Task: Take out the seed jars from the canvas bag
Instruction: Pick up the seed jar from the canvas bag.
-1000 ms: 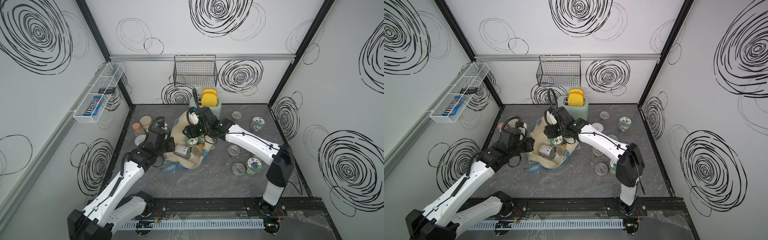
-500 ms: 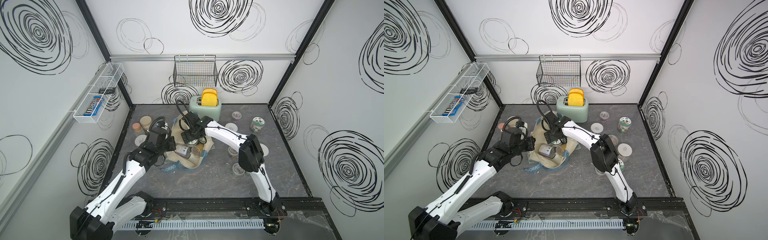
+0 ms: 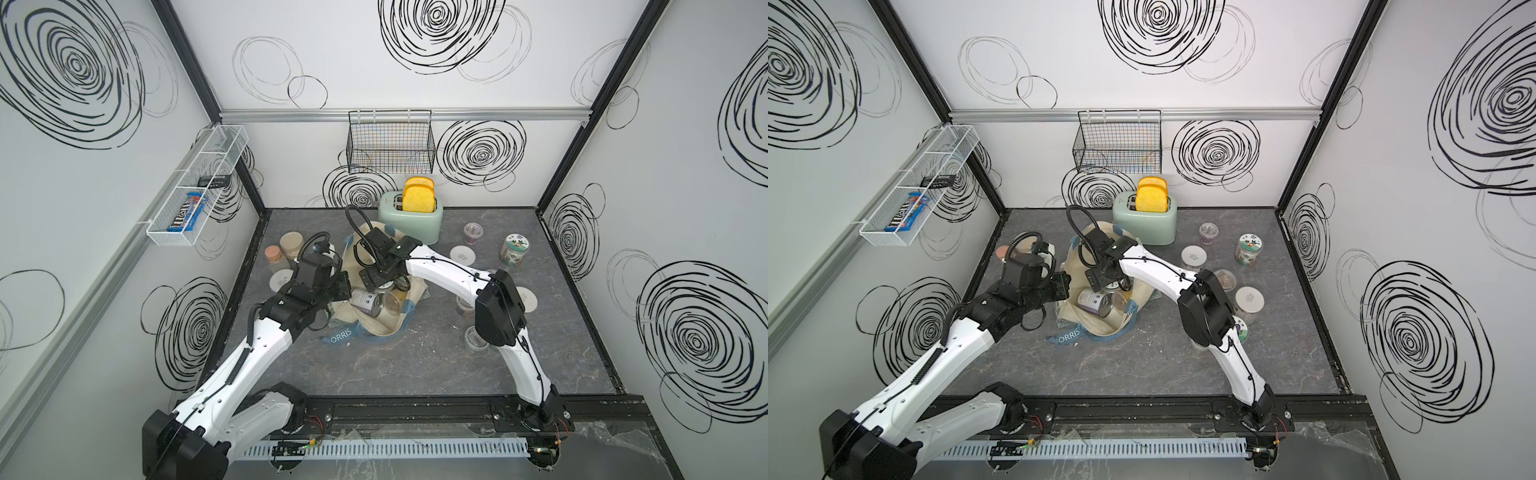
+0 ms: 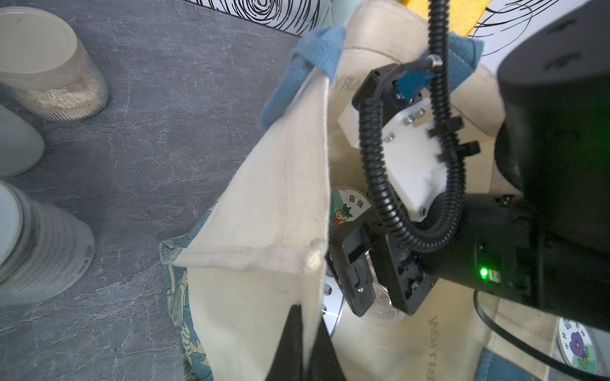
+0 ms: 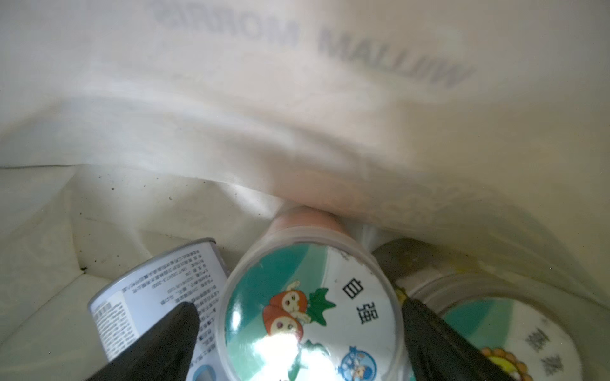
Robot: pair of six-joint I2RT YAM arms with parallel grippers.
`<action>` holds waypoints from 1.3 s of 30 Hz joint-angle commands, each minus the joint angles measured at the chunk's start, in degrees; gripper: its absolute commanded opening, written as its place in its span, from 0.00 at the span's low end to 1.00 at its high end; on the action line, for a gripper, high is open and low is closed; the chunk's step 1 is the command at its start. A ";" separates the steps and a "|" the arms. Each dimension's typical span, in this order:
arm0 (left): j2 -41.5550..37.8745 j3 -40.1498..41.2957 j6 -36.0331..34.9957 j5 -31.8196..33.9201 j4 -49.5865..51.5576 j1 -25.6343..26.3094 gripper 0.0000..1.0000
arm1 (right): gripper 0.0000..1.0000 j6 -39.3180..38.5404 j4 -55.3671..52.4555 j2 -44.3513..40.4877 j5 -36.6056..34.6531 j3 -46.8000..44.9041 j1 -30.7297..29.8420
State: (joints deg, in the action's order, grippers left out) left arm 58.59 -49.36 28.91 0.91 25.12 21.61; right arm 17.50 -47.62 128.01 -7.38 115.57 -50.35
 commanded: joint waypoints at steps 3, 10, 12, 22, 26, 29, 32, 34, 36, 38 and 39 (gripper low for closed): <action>0.48 -0.03 -0.44 -0.94 -0.12 -0.48 0.08 | 1.00 -1.39 -3.60 2.23 -0.69 3.75 0.22; 0.58 0.14 -0.53 -1.26 -0.34 -1.04 0.08 | 1.00 -2.52 -1.57 4.18 2.02 -0.57 0.52; 0.69 0.41 -0.60 -1.46 -0.72 -1.16 0.08 | 0.99 -2.20 0.12 4.31 1.95 -3.58 0.16; 2.07 0.53 -1.50 -1.74 -3.97 -5.22 0.08 | 0.87 -1.39 -0.97 4.69 0.50 6.42 0.51; 2.56 -0.94 -2.32 -1.38 -4.94 -7.74 0.08 | 0.79 -1.25 -4.04 3.19 -0.45 16.91 0.66; 2.91 -1.76 -2.71 -1.40 -5.71 -9.35 0.08 | 0.76 -1.19 -2.41 -2.18 0.11 17.24 0.60; 3.24 -2.21 -3.05 -1.01 -6.35 -10.50 0.08 | 0.75 -0.86 0.94 -9.58 1.10 11.87 0.60; 3.63 -2.65 -3.32 -1.04 -6.49 -11.67 0.08 | 0.75 -0.38 3.13 -15.31 1.64 6.21 0.60; 4.20 -3.38 -3.74 -1.05 -6.53 -12.86 0.08 | 0.75 0.20 5.35 -21.49 1.62 -0.21 0.60; 4.84 -4.34 -4.12 -0.91 -6.21 -14.44 0.08 | 0.75 0.69 8.54 -28.38 1.81 -8.35 0.60; 5.10 -4.80 -4.12 -0.99 -6.06 -15.63 0.08 | 0.75 0.83 11.00 -32.50 1.85 -13.72 0.62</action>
State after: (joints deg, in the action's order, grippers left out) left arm 62.98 -51.64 26.22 -1.28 21.28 8.29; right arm 17.19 -41.87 102.21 -5.74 109.97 -49.95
